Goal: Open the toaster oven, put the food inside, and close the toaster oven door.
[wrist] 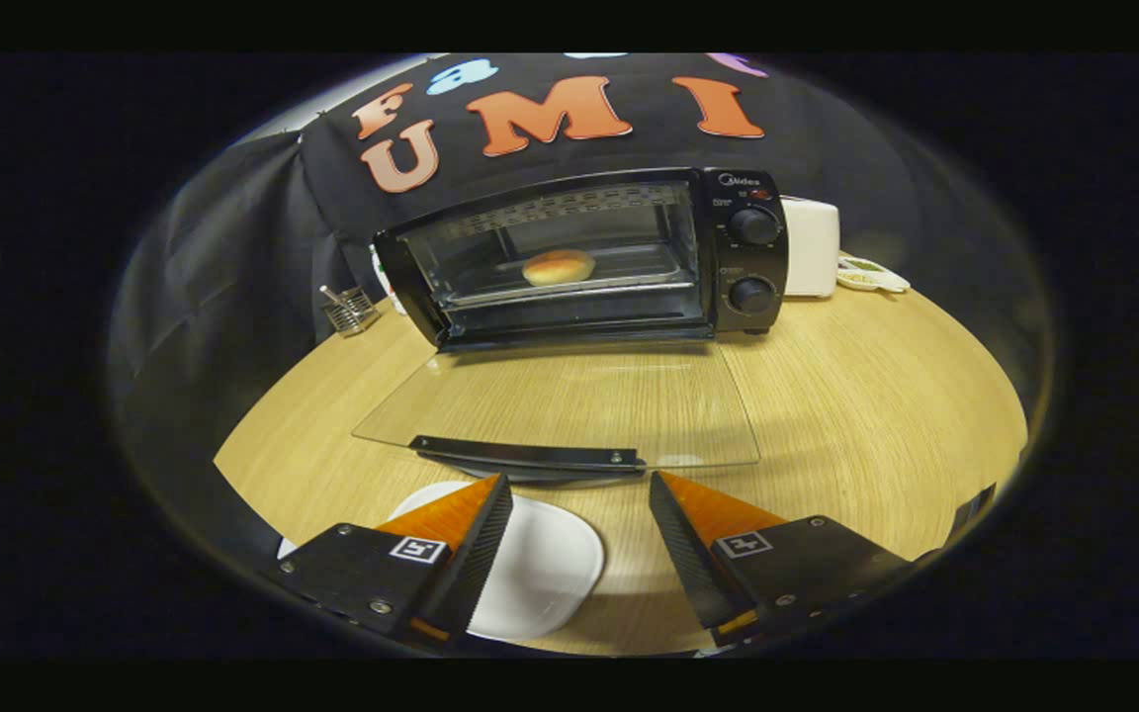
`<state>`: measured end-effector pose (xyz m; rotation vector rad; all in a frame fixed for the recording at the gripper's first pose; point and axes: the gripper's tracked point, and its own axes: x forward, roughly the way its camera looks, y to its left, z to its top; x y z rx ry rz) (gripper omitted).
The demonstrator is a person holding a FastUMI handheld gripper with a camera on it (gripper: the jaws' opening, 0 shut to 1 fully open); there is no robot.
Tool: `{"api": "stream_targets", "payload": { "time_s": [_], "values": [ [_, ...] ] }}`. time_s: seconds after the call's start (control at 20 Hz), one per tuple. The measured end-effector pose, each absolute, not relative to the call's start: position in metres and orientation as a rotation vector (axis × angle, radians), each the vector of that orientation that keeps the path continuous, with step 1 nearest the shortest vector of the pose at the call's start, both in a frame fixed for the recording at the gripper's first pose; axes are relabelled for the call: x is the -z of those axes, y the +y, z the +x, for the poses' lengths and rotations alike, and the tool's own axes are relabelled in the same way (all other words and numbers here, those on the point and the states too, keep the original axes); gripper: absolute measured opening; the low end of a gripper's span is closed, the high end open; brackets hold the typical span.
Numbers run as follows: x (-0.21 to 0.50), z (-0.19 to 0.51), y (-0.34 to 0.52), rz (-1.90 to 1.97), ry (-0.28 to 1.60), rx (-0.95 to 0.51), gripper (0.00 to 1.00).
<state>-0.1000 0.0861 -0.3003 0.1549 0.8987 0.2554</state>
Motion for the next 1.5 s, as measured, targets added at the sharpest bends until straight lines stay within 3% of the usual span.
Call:
{"api": "stream_targets", "payload": {
  "time_s": [0.4,1.5],
  "values": [
    [0.266,-0.074,0.086,0.051,0.788,-0.263,0.84],
    [0.177,0.062,0.088,0.293,0.501,-0.280,0.88]
  ]
}}
